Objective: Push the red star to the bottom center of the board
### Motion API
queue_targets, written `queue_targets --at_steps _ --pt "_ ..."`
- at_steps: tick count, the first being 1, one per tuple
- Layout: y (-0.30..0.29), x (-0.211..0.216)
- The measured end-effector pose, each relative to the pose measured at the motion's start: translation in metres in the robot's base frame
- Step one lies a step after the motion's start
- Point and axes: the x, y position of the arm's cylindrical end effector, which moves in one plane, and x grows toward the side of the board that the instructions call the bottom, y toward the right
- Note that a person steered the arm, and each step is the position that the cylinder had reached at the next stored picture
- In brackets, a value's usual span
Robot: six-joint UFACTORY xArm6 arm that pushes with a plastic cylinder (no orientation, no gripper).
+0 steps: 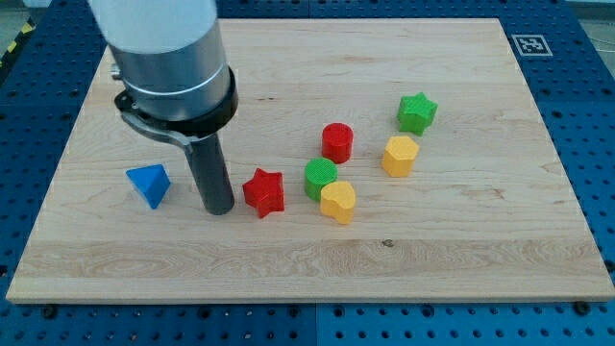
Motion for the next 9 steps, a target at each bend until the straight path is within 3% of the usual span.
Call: queue_targets --at_steps 2,3,5,6,7,9 --pt "0.005 -0.011" --pt "0.034 0.013" --pt "0.041 0.022" --pt "0.041 0.013" --pt "0.041 -0.023" --pt "0.054 -0.030"
